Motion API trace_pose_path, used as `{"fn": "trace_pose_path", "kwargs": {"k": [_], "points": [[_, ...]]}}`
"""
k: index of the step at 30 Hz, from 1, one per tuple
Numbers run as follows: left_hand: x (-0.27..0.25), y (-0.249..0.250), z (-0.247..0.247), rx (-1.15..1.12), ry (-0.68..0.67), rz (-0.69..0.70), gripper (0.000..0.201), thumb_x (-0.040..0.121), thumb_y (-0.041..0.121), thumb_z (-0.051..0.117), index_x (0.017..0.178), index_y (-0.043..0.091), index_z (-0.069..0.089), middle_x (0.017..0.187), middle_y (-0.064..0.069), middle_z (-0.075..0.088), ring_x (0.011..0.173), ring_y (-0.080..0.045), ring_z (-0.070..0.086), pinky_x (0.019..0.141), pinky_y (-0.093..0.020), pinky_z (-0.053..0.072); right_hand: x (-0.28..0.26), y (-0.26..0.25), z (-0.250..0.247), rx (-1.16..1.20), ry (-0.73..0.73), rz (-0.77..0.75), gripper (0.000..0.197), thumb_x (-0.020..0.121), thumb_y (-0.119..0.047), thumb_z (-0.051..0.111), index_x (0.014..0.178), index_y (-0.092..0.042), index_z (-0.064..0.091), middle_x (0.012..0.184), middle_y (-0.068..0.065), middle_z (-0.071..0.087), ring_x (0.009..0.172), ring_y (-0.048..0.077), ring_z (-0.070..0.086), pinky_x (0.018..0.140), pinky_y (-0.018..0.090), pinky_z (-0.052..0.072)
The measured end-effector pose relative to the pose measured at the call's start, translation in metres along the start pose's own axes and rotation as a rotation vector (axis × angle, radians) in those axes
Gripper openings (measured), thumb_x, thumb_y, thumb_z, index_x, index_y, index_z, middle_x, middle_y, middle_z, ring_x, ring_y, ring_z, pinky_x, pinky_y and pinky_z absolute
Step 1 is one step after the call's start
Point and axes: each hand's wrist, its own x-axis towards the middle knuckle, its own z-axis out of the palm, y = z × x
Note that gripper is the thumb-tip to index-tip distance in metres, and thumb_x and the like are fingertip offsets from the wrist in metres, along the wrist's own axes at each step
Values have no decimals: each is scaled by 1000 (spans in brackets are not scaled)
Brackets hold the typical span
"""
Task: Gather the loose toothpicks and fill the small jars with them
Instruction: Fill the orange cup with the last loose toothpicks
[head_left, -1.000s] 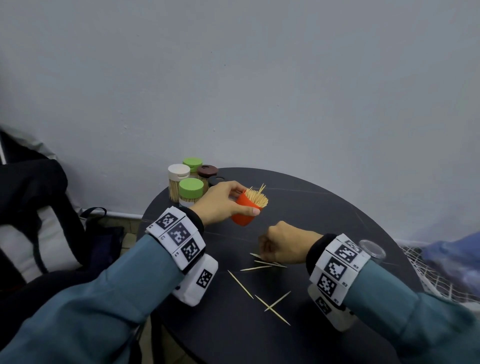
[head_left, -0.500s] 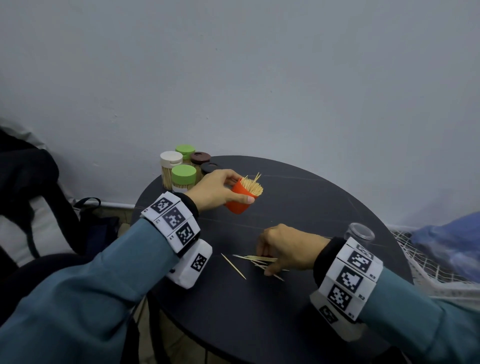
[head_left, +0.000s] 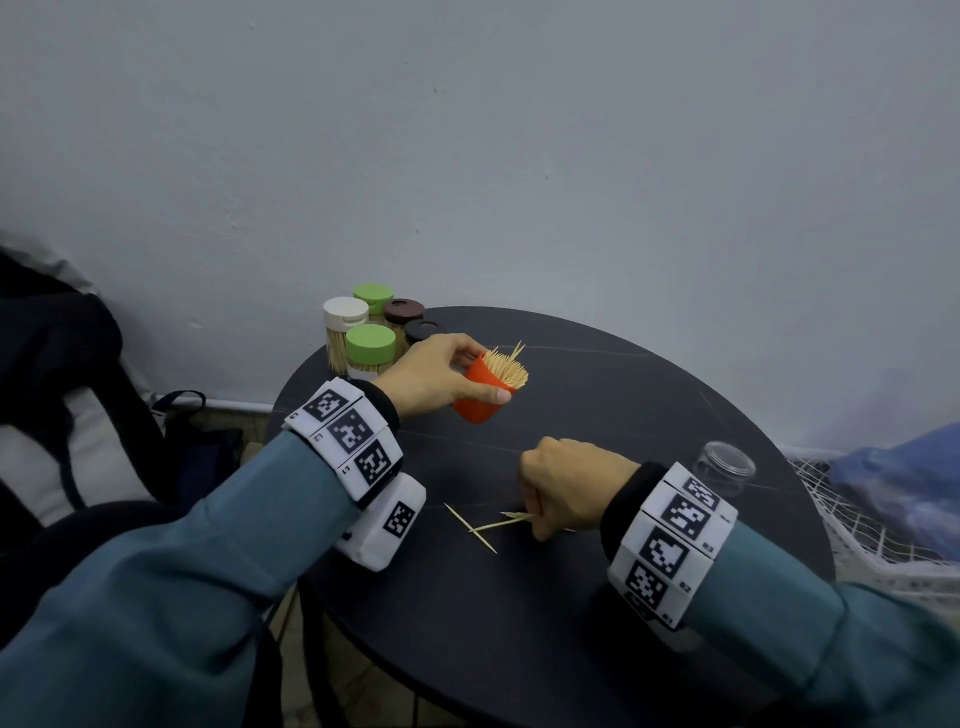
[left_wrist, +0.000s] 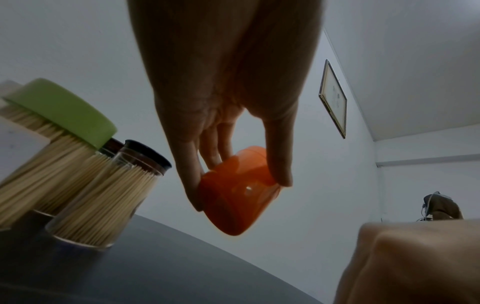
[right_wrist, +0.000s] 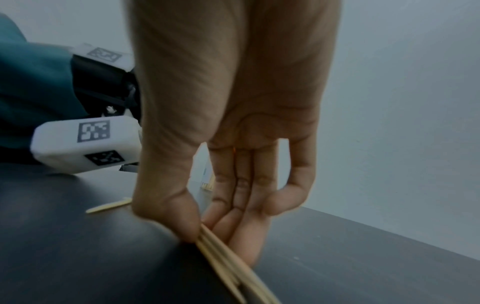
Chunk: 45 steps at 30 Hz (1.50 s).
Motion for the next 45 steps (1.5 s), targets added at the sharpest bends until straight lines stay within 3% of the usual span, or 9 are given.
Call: {"fn": "trace_pose_path", "kwargs": {"k": [10, 17, 20, 23, 27, 30, 36, 41, 45], "points": [[0, 1, 0, 15, -6, 10, 62, 75, 28, 77, 128, 11, 51, 114, 1, 54, 102, -12, 50, 87, -24, 42, 9, 14, -1, -13, -30, 60, 34, 81, -30, 69, 105, -8, 60, 108, 8, 58, 97, 26, 59, 70, 31, 46], [2, 1, 1, -4, -4, 18, 61, 74, 28, 78, 126, 11, 52, 114, -1, 57, 101, -12, 53, 90, -26, 45, 14, 33, -4, 140, 62, 54, 10, 79, -17, 69, 83, -16, 60, 82, -2, 56, 78, 18, 57, 76, 34, 53], [3, 1, 2, -21, -1, 13, 61, 73, 27, 79, 126, 11, 53, 116, -2, 58, 102, -13, 54, 92, -27, 46, 14, 45, -7, 208, 206, 37, 15, 80, -12, 65, 72, -19, 56, 76, -1, 65, 75, 16, 61, 76, 28, 51], [4, 1, 2, -17, -3, 11, 63, 73, 28, 79, 128, 11, 52, 118, -3, 58, 104, -13, 53, 93, -27, 45, 16, 57, -11, 354, 469, 89, 7, 85, -16, 65, 89, -12, 67, 83, 3, 73, 79, 15, 67, 79, 22, 50], [4, 2, 3, -20, -17, 8, 63, 75, 28, 77, 129, 11, 50, 120, -3, 56, 105, -13, 52, 91, -26, 45, 19, 65, -23, 779, 886, 163, 8, 82, -12, 69, 87, -5, 69, 82, 5, 71, 76, 10, 66, 72, 9, 50], [4, 2, 4, -32, -24, 2, 63, 75, 28, 77, 129, 11, 50, 123, -4, 57, 107, -14, 53, 94, -29, 46, 19, 58, -36, 1068, 1023, 123, 10, 81, -15, 70, 87, -7, 69, 82, 4, 73, 80, 4, 68, 73, 9, 48], [3, 2, 4, -46, -33, 6, 62, 75, 29, 77, 129, 11, 51, 123, -4, 58, 108, -14, 54, 93, -29, 46, 28, 41, -33, 1187, 912, 14, 9, 81, -20, 71, 89, -19, 68, 93, 0, 73, 94, 8, 68, 95, 30, 49], [3, 3, 2, -43, -21, 11, 63, 75, 28, 77, 130, 11, 51, 119, -2, 56, 104, -12, 51, 89, -25, 43, 29, 46, -20, 1122, 903, 10, 26, 95, -21, 51, 119, -19, 60, 120, -7, 63, 112, 1, 55, 99, 20, 40], [3, 2, 0, -61, -16, 5, 63, 75, 28, 77, 129, 11, 51, 118, -1, 56, 105, -13, 52, 88, -27, 45, 21, 55, -11, 1025, 812, 152, 23, 97, -21, 47, 116, -15, 59, 113, -5, 60, 106, 6, 53, 90, 18, 37]]}}
